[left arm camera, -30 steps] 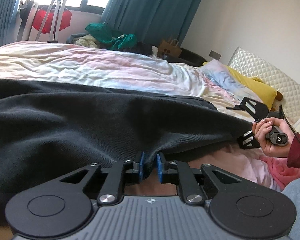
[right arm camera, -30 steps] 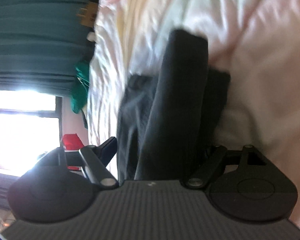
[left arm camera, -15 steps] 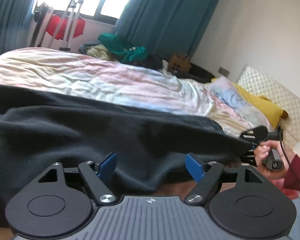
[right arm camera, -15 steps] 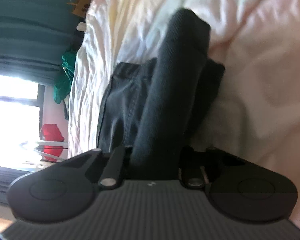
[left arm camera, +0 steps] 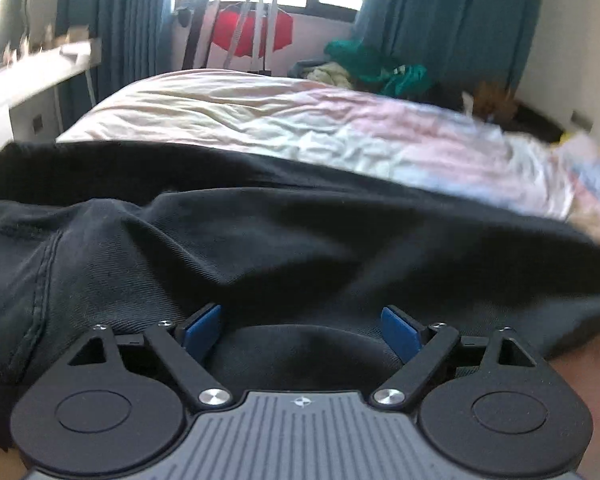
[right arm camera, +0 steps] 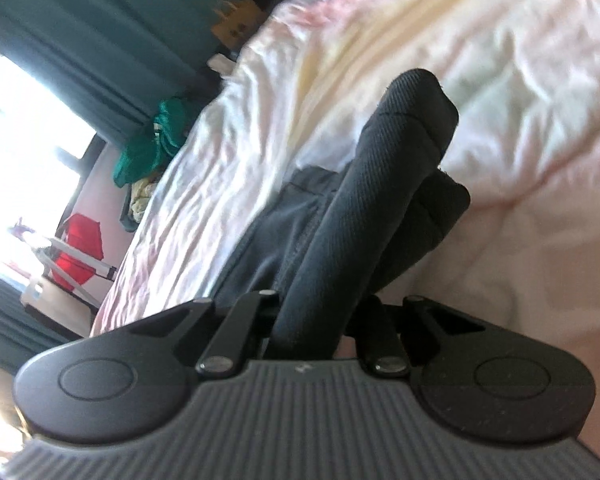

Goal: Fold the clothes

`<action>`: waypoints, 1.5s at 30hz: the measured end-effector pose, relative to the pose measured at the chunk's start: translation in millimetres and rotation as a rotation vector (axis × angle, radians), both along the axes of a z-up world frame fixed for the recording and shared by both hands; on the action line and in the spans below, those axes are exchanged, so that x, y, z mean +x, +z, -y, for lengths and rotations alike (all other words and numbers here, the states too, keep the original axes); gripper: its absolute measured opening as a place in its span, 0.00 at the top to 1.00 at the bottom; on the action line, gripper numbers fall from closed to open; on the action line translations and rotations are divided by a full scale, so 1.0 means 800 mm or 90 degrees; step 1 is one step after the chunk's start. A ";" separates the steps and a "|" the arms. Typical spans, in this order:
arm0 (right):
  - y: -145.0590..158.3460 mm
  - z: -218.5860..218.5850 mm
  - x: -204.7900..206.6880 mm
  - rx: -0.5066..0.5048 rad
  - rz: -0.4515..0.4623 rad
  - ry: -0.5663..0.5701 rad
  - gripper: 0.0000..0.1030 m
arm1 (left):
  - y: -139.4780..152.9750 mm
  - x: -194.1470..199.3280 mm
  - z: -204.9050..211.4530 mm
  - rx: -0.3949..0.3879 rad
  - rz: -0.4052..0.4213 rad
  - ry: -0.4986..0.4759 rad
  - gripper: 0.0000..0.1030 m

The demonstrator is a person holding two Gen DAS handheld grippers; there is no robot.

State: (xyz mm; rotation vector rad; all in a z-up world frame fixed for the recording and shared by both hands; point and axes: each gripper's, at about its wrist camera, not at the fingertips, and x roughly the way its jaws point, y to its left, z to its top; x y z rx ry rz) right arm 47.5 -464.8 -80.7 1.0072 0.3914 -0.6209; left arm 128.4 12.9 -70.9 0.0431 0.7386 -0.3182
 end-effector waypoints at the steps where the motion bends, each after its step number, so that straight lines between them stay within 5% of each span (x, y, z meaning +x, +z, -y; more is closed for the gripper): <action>1: 0.007 -0.005 0.002 -0.027 0.000 0.004 0.88 | -0.002 -0.001 0.005 0.019 0.004 -0.003 0.13; 4: 0.034 -0.021 0.017 -0.123 0.003 0.019 0.88 | -0.009 -0.002 0.014 0.051 0.010 -0.012 0.12; 14: 0.140 -0.141 0.070 -0.458 -0.004 0.113 0.88 | 0.001 0.003 0.006 0.028 0.003 -0.016 0.12; 22: 0.211 -0.292 0.122 -0.730 0.013 0.274 0.88 | 0.062 0.002 -0.082 -0.134 0.033 0.084 0.14; 26: 0.192 -0.403 0.135 -0.830 0.032 0.400 0.88 | 0.090 -0.002 -0.161 -0.261 0.066 0.176 0.14; 30: 0.120 -0.497 0.142 -0.854 0.005 0.531 0.88 | 0.094 -0.006 -0.221 -0.363 0.072 0.235 0.14; 35: 0.001 -0.563 0.132 -0.902 -0.082 0.680 0.87 | 0.082 -0.007 -0.230 -0.396 0.044 0.221 0.13; 39: -0.013 -0.552 0.115 -0.935 -0.071 0.674 0.82 | 0.067 0.006 -0.201 -0.394 0.007 0.170 0.13; 42: 0.004 -0.545 0.101 -0.930 -0.048 0.740 0.56 | 0.058 0.011 -0.171 -0.361 -0.007 0.132 0.13; 43: 0.007 -0.547 0.092 -0.932 -0.046 0.762 0.39 | 0.055 0.010 -0.159 -0.338 -0.007 0.121 0.13; 45: 0.008 -0.540 0.061 -0.962 -0.032 0.782 0.28 | 0.049 0.011 -0.134 -0.280 -0.002 0.102 0.13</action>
